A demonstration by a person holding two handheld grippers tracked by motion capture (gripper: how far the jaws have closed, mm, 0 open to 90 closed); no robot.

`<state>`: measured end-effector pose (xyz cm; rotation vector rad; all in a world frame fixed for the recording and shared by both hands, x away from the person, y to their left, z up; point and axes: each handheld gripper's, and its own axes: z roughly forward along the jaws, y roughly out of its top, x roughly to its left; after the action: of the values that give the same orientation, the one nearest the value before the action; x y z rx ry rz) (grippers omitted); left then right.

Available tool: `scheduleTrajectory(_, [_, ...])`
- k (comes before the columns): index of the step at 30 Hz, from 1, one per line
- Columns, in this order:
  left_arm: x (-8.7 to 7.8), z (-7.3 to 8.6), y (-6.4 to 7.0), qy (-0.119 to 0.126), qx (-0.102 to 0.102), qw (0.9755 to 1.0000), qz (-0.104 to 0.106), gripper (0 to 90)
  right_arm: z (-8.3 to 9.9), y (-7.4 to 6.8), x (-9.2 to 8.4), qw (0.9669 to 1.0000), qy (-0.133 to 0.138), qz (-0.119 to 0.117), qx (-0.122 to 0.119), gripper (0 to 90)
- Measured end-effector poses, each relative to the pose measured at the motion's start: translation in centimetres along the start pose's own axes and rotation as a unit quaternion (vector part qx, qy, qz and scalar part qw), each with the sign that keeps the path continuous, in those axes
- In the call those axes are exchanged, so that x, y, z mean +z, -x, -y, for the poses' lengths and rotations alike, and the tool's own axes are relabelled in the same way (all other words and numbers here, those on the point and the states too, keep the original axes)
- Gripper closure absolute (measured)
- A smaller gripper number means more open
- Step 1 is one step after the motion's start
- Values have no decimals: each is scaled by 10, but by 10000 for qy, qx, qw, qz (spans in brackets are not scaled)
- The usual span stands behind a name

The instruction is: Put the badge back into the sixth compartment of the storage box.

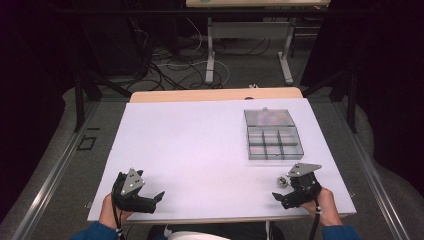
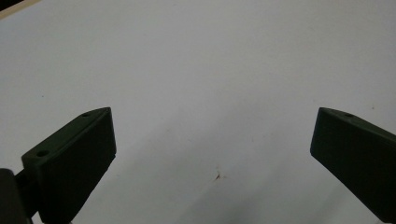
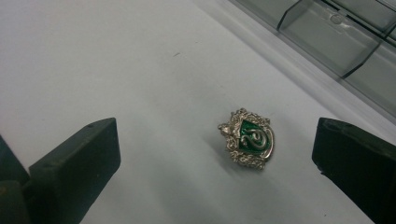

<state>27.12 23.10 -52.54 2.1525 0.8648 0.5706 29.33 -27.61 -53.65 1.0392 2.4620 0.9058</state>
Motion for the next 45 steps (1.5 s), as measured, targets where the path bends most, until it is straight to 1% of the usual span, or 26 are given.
scheduleTrajectory(1, [0,0,0,16,-18,10000,2,2,0,1,1,10000,43,-10,7,16])
scheduleTrajectory(5, [0,0,1,-10,-13,10000,-4,2,0,4,3,10000,16,23,51,45])
scheduleTrajectory(6, [0,0,0,5,-13,10000,14,2,0,5,4,9999,-13,45,89,114])
scheduleTrajectory(7, [0,0,0,39,-28,10000,-28,1,0,7,5,9999,-15,99,36,149])
scheduleTrajectory(8, [-1,0,-1,9,-19,10000,-14,1,0,7,5,9999,-15,99,36,149])
scheduleTrajectory(9, [-1,0,-1,26,-59,10000,6,1,-1,7,4,9999,-142,81,35,153])
scheduleTrajectory(10, [0,0,-1,49,-77,10000,-15,1,0,7,7,9999,-43,122,53,164])
scheduleTrajectory(11, [0,0,-1,40,-64,10000,-24,1,-1,7,8,9998,-65,134,98,183])
scheduleTrajectory(13, [1,0,-1,23,-98,9999,-2,1,-1,8,9,9998,-111,145,73,226])
scheduleTrajectory(14, [0,0,-1,24,-71,10000,-19,1,-1,8,11,9996,-110,241,89,260])
scheduleTrajectory(16, [0,-1,-1,65,-76,9999,-40,1,-1,8,11,9997,-112,201,100,273])
scheduleTrajectory(17, [-1,-1,-2,51,-73,10000,-34,1,-1,8,11,9996,-175,208,102,284])
scheduleTrajectory(19, [-1,0,-2,67,-115,9999,-36,1,-1,9,13,9995,-177,251,118,342])
scheduleTrajectory(20, [-1,-1,-2,66,-117,9999,-46,1,-1,9,13,9995,-177,251,118,342])
scheduleTrajectory(21, [-1,0,-2,66,-122,9999,-46,1,-1,9,14,9993,-205,271,168,375])
scheduleTrajectory(22, [-1,0,-2,80,-130,9999,-56,1,-1,9,14,9993,-205,271,168,375])
scheduleTrajectory(23, [0,0,-2,80,-109,9999,-45,1,-1,9,15,9991,-230,313,175,392])
scheduleTrajectory(25, [0,0,-2,71,-103,9999,-57,1,-1,11,16,9991,-256,291,155,427])
scheduleTrajectory(26, [-1,0,-2,72,-103,9999,-60,1,-1,10,16,9989,-277,352,165,440])
scheduleTrajectory(27, [-1,0,-2,55,-116,9999,-43,1,-1,11,16,9989,-279,342,173,473])
scheduleTrajectory(30, [-1,0,-2,65,-112,9999,-48,1,-1,10,17,9990,-276,293,202,503])
scheduleTrajectory(31, [-1,-1,-2,57,-105,9999,-42,1,-1,10,16,9989,-278,312,214,534])
scheduleTrajectory(37, [-1,0,-2,55,-118,9999,-36,1,0,10,16,9987,-269,325,280,552])
scheduleTrajectory(39, [-1,0,-2,68,-120,9999,-30,1,-1,10,16,9991,-217,305,189,588])
scheduleTrajectory(40, [-1,0,-2,64,-119,9999,-36,1,-1,9,15,9990,-193,325,257,614])
scheduleTrajectory(45, [-1,0,-2,62,-119,9999,-31,1,-2,8,14,9987,-195,380,273,624])
